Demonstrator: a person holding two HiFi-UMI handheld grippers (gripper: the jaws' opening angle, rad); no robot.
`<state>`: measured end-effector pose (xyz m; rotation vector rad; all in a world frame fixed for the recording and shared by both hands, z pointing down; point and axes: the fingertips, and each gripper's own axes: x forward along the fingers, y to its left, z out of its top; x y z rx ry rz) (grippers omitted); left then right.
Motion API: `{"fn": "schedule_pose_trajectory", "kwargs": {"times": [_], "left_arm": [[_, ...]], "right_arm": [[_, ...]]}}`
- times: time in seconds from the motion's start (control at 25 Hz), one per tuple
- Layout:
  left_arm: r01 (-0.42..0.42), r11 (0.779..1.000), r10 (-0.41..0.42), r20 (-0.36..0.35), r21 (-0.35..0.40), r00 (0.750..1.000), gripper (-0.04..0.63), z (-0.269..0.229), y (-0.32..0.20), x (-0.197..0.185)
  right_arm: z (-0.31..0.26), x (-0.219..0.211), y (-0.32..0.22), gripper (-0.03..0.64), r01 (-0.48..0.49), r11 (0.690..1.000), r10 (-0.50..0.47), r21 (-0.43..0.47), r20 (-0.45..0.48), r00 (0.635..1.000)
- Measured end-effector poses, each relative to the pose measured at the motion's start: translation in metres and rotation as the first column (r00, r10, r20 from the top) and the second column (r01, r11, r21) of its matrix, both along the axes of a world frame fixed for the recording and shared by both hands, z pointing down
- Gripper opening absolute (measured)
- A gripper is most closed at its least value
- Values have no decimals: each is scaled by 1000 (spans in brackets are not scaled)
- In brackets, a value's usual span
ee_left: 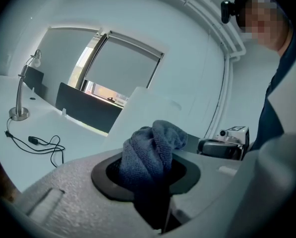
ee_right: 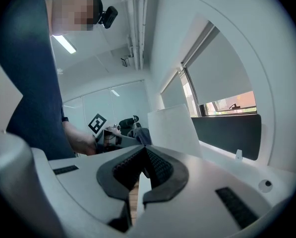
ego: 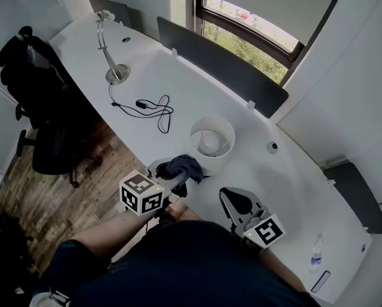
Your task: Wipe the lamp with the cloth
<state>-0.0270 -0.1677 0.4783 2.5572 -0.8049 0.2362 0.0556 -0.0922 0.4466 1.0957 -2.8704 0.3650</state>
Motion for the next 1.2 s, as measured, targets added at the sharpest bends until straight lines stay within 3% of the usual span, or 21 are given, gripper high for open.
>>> {"fn": "schedule_pose_trajectory", "kwargs": {"times": [0.52, 0.76, 1.2], "left_arm": [[-5, 992, 16, 89, -122, 996, 132, 80, -8, -19], [-14, 997, 21, 84, -77, 996, 132, 58, -15, -21], [-40, 999, 40, 2, 30, 999, 132, -22, -27, -14]], "right_arm": [[6, -5, -5, 11, -20, 999, 19, -27, -31, 999], [4, -8, -8, 11, -27, 999, 26, -20, -28, 999], [-5, -10, -16, 11, -41, 999, 41, 11, -2, 999]]}}
